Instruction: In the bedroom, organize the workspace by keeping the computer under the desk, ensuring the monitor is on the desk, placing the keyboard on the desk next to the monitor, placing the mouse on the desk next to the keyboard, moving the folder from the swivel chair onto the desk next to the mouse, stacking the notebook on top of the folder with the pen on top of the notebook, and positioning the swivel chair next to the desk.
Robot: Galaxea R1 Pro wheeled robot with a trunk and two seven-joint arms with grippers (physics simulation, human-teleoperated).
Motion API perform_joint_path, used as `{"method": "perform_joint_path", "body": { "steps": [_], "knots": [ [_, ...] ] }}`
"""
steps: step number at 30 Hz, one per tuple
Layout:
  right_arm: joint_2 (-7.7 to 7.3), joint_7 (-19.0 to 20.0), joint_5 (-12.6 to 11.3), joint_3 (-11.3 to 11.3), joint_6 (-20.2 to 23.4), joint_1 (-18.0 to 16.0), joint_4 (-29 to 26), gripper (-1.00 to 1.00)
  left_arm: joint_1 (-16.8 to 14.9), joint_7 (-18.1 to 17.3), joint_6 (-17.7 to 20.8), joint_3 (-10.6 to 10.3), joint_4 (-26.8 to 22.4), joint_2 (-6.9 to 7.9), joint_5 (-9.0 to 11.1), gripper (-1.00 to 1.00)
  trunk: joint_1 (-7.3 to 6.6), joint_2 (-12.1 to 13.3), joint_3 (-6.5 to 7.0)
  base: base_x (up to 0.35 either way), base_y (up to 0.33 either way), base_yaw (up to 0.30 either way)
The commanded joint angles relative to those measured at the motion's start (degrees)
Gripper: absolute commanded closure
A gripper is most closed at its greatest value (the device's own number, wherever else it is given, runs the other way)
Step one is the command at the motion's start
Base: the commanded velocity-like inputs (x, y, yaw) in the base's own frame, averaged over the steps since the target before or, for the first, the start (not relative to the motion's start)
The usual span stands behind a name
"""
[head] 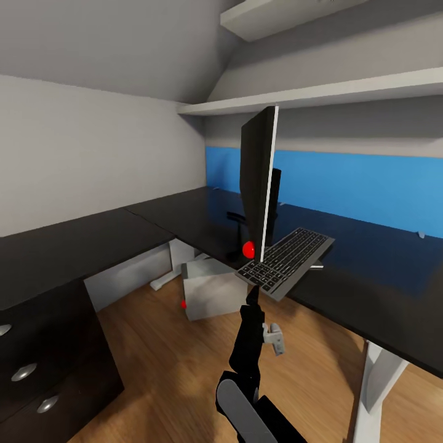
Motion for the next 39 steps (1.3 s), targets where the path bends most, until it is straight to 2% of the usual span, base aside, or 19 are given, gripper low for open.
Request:
{"method": "perform_joint_path", "body": {
  "steps": [1, 8, 37, 39],
  "knots": [
    [0.00, -0.54, 0.27, 0.17, -0.18, -0.07, -0.02, -1.00, 0.01, 0.38, 0.21, 0.03, -0.11, 0.01, 0.61, -1.00, -0.23, 0.38, 0.13, 0.000, 0.000, 0.000],
    [0.00, -0.59, 0.31, -1.27, -0.18, -0.07, 0.08, -1.00, 0.01, 0.38, 0.21, 0.05, -0.11, 0.06, 0.61, -1.00, -1.32, 2.38, 1.03, 0.000, 0.000, 0.000],
    [0.00, -0.63, 0.13, -1.40, -0.18, -0.07, 0.60, -1.00, 0.01, 0.38, 0.20, 0.10, -0.09, 0.06, 0.61, -1.00, -1.32, 2.38, 1.03, 0.041, 0.014, 0.000],
    [0.00, -0.61, 0.15, -1.40, -0.18, -0.07, 0.60, -1.00, 0.01, 0.38, 0.20, 0.11, -0.04, 0.06, 0.61, -1.00, -1.76, 3.18, 1.39, 0.009, 0.000, 0.000]
  ]
}}
